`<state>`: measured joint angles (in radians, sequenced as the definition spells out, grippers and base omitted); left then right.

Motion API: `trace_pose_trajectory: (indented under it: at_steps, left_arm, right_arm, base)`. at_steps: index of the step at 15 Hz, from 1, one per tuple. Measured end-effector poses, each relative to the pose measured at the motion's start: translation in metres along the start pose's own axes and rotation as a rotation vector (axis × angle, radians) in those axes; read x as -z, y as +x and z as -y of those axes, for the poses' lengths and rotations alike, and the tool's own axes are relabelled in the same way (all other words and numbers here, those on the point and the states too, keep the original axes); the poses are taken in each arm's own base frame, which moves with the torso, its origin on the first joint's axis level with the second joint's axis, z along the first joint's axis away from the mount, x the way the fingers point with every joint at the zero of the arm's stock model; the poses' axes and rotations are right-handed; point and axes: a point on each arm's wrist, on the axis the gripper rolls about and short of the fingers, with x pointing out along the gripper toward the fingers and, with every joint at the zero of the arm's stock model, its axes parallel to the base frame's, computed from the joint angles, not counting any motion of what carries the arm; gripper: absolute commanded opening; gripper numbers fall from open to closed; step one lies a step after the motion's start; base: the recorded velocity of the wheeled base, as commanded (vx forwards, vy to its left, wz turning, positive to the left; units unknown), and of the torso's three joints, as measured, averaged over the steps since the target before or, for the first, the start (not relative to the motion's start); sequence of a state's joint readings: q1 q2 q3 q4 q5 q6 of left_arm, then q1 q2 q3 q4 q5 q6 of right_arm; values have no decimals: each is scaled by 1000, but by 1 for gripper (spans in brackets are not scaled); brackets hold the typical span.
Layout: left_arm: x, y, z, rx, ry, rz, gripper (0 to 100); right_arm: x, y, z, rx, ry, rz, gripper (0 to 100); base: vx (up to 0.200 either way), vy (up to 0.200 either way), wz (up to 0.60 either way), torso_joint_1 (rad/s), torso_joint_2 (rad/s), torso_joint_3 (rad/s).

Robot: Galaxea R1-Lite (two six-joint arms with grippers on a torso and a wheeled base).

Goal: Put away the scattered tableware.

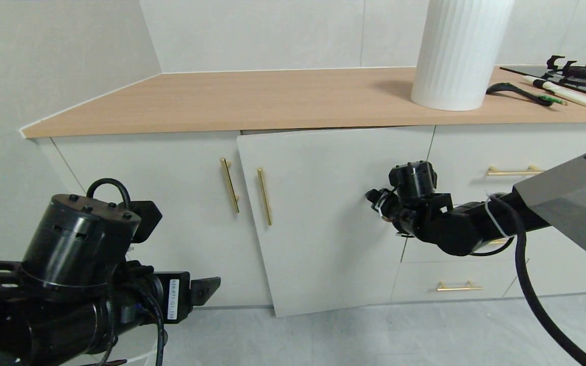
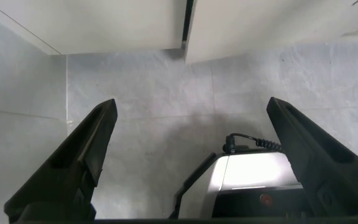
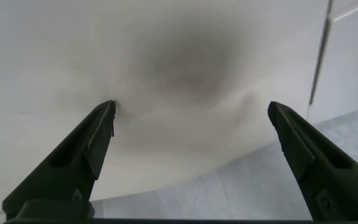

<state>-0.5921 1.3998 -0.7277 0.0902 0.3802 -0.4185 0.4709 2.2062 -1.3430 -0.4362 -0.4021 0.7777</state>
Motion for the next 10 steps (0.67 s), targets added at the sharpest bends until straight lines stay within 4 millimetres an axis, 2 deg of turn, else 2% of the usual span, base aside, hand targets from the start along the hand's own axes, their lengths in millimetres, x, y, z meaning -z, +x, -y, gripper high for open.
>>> trace_pose_trajectory:
  at_steps: [6,10]
  left_arm:
    - [0,0,0,-1,0,-1,100]
    - [0,0,0,0,0,-1,100]
  right_arm:
    - [1,16,3,66,1,58,100]
    - [2,15,5,64,-3,47,100]
  base:
    - [0,0,0,0,0,0]
    - [0,0,0,0,0,0]
